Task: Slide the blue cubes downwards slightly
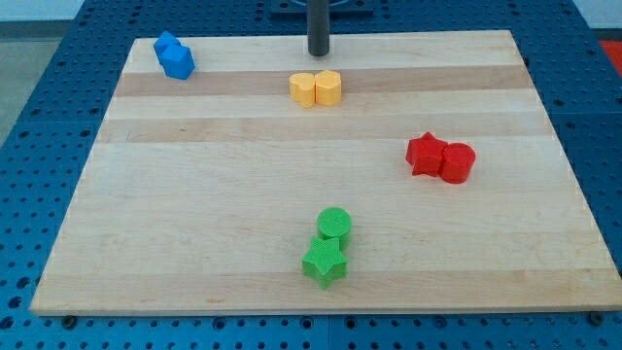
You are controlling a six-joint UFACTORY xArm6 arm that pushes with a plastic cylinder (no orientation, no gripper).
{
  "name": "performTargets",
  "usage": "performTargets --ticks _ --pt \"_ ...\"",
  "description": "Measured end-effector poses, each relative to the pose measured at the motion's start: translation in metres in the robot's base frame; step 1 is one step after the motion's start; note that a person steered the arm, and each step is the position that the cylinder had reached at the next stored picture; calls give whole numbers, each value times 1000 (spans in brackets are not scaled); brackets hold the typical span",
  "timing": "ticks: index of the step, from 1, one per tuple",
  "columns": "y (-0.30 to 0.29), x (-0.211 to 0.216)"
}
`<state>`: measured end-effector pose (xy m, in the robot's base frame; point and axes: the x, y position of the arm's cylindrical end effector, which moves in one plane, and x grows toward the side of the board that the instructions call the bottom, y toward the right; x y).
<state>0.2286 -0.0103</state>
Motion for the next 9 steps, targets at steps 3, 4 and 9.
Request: performTargets --ticks 3,4,9 --pt "-143 108" --pt "-209 115" --pt "-237 -36"
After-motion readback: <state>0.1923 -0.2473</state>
